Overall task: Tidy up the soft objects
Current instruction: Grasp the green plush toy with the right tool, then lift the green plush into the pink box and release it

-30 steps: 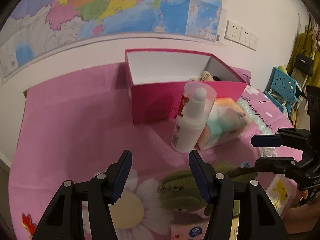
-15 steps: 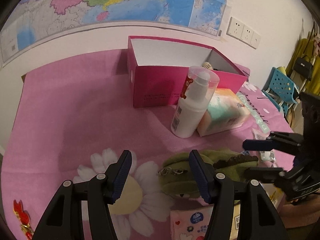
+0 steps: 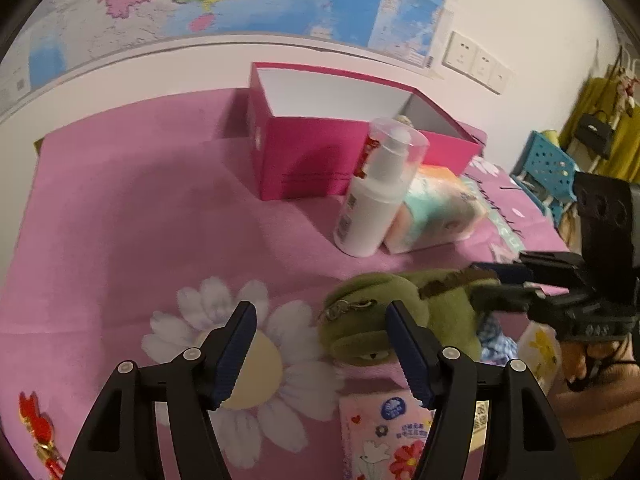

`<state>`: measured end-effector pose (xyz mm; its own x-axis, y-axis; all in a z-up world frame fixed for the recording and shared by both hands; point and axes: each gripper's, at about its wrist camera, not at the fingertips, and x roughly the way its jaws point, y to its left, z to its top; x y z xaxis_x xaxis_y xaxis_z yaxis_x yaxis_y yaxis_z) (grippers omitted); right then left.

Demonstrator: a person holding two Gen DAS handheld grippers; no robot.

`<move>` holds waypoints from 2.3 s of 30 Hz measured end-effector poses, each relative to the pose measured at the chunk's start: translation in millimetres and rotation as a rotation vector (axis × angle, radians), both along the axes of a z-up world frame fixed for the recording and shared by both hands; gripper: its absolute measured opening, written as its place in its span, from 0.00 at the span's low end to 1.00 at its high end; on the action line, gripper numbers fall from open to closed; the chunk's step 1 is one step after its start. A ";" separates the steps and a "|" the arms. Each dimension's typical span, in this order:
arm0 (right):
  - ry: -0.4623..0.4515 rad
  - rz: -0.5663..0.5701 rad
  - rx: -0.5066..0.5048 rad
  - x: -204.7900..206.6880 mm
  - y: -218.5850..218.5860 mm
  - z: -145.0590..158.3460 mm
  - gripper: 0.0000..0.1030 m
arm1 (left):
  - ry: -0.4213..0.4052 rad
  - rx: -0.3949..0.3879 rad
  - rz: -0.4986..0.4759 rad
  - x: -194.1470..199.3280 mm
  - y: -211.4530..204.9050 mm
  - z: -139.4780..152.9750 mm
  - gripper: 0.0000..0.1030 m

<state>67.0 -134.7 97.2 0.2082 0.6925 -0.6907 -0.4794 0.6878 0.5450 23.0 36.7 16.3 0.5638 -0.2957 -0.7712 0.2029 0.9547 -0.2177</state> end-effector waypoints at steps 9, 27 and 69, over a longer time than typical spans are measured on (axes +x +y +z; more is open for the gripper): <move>0.043 -0.049 0.048 7.2 -5.1 -1.9 0.24 | 0.065 -0.030 -0.131 -1.2 -27.3 -16.9 0.62; -0.168 -0.086 0.164 23.2 -24.7 80.4 0.24 | -0.226 0.025 -0.116 -9.9 -37.5 85.7 0.56; -0.089 -0.199 -0.009 174.8 -13.5 8.1 0.27 | -0.166 0.061 0.074 146.3 -15.4 74.3 0.55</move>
